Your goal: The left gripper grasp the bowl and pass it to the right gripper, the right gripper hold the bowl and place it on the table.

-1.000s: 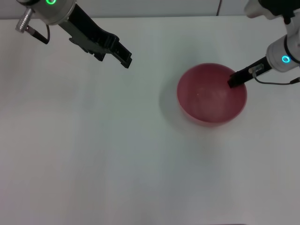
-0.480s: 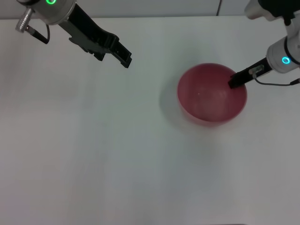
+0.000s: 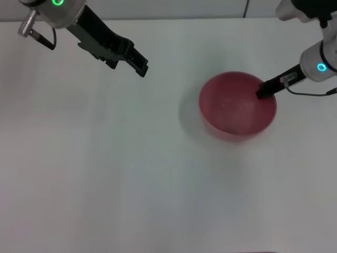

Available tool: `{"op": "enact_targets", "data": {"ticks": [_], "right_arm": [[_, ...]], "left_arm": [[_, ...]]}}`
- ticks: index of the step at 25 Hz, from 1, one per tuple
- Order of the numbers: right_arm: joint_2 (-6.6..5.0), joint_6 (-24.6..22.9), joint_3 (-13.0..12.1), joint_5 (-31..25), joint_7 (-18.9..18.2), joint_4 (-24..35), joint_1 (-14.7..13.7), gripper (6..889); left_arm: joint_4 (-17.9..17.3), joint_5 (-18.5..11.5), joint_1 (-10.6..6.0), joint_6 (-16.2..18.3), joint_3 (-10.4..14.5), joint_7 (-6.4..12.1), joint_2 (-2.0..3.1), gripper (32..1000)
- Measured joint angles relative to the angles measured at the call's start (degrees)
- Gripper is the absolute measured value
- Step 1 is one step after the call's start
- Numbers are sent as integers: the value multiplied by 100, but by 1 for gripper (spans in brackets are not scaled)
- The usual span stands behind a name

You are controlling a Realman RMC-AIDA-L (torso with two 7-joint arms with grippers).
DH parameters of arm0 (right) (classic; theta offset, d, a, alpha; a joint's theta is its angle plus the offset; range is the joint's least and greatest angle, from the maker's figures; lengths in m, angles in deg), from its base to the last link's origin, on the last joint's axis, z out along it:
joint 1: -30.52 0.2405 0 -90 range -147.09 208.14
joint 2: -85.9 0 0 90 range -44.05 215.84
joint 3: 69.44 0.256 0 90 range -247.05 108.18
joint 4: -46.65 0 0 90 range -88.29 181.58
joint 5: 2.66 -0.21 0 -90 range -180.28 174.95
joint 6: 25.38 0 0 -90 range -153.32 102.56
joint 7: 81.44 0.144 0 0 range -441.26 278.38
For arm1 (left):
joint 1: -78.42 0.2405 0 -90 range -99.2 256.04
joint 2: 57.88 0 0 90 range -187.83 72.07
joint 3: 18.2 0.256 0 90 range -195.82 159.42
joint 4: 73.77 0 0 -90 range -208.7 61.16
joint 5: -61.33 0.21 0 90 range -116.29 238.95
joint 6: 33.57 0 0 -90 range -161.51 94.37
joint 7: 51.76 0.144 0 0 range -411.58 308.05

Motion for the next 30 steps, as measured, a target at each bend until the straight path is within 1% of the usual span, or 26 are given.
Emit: {"op": "enact_targets", "data": {"ticks": [1,9,20,25,30], "right_arm": [[0,0,0,-1,0,0,0,50],[0,42,-1,-5,1,23,7,196],[0,64,-1,-6,-44,50,25,262],[0,79,-1,-6,-60,54,44,476],[0,130,-1,-6,-85,54,57,654]], "left_arm": [[0,0,0,0,0,0,0,789],[0,8,0,0,0,8,0,789],[6,9,27,0,0,9,0,789],[9,9,30,0,0,9,0,789],[9,9,33,0,0,9,0,789]]}}
